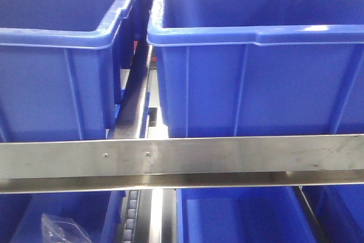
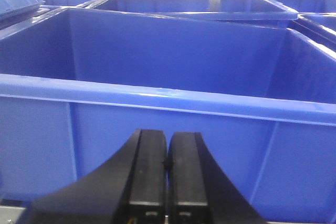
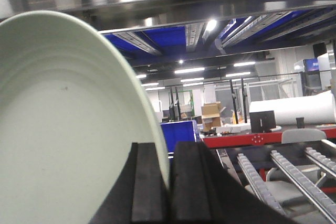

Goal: Place green plate on second shelf with right arm

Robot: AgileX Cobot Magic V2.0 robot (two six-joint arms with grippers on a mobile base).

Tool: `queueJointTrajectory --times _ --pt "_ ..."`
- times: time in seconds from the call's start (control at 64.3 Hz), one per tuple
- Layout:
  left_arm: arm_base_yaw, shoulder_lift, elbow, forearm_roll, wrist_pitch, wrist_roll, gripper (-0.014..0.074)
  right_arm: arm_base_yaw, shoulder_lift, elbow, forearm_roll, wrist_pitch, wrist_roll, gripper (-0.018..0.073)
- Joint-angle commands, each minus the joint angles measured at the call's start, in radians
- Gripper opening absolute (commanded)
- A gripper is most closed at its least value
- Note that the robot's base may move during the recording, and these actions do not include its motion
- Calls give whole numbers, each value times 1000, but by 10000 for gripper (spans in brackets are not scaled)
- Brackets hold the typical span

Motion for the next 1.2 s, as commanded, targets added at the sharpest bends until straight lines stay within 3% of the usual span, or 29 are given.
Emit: queueJointTrajectory --times 0.0,0.358,0.529,0.731,0.98,1.182 --pt "0 -16 42 -6 -82 -1 130 -3 134 -102 6 -79 7 54" --pt "0 -16 42 -6 -82 -1 130 -3 864 -399 6 -304 7 54" --pt "0 -16 42 -6 -82 -1 130 -1 1120 -603 6 -255 9 54" --pt "0 -16 42 -6 -82 -1 130 13 1252 -789 6 -163 98 95" --pt "0 -16 42 -6 -82 -1 130 29 1286 -851 6 -133 110 386" --pt "0 -16 42 -6 -82 -1 130 29 1268 -849 6 -89 110 389"
